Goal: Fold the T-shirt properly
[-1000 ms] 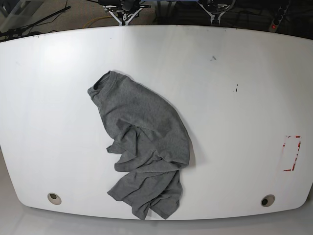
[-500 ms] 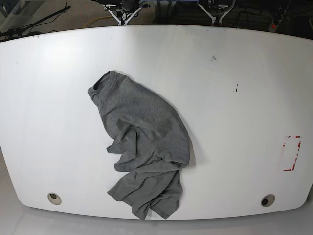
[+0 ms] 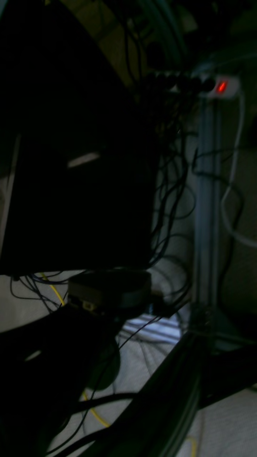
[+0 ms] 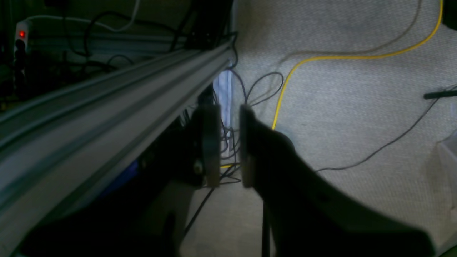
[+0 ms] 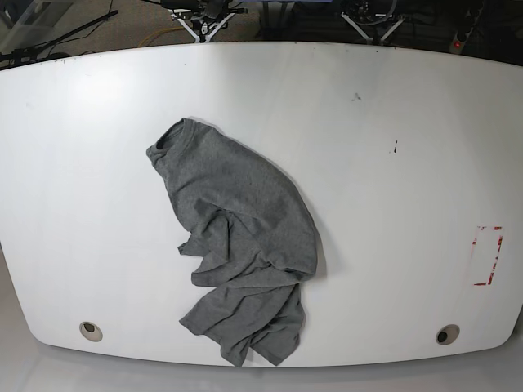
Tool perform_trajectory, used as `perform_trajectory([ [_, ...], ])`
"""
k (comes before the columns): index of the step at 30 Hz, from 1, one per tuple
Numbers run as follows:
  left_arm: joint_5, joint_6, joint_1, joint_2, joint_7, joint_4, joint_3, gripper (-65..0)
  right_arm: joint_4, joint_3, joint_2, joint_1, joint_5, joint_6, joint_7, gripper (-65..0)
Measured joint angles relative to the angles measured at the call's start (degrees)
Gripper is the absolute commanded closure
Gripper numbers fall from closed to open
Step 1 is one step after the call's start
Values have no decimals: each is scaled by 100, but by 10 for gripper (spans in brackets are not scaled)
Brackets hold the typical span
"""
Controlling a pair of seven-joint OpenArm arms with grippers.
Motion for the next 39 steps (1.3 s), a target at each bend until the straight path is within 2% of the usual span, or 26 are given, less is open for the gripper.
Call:
perform_trajectory([
  [11, 0, -20, 151, 15, 17, 72, 2, -349, 114, 0, 0, -114, 2, 0, 28, -79],
  [18, 0, -22, 741, 24, 33, 1008, 0, -349, 1062, 0, -17, -723, -11, -2, 59, -79],
  [28, -4, -24, 1534, 26, 39, 1965, -7, -349, 1836, 4, -20, -1394, 13, 26, 42, -79],
  [39, -7, -24, 2833, 24, 81, 3753, -15, -349, 3217, 4, -42, -2472, 55, 28, 22, -79],
])
